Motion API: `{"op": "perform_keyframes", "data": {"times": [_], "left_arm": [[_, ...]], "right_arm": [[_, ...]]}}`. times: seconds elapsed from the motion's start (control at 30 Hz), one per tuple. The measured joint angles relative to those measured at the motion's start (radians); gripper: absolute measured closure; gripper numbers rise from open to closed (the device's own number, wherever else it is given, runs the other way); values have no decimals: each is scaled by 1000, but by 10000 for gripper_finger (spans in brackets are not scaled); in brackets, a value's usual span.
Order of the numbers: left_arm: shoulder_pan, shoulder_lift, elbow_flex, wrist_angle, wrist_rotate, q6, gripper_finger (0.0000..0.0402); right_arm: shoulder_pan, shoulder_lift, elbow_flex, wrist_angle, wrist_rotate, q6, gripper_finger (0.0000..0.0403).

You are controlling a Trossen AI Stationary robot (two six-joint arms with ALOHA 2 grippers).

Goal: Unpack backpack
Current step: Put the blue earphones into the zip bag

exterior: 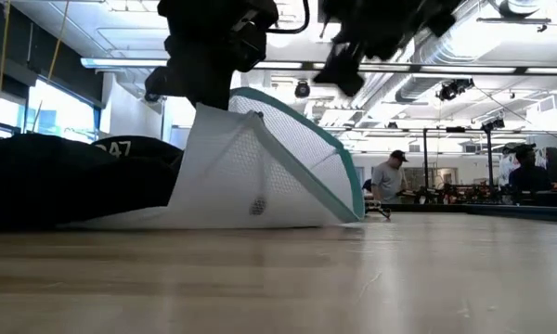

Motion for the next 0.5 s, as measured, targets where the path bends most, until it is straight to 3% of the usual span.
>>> {"op": "perform_keyframes", "data": {"times": [0.2,0.27,0.33,0.5], "left_arm": [[0,0,0,19,41,54,402],[0,0,0,34,66,54,402],[-3,0,0,34,79,42,402],[-15,0,0,34,86,-6,402]], "right_arm": [[-143,-174,1,14,356,1,151],[-233,-175,1,13,344,4,153],[-328,-143,1,9,264,5,153],[-477,25,11,45,134,-34,153]]}}
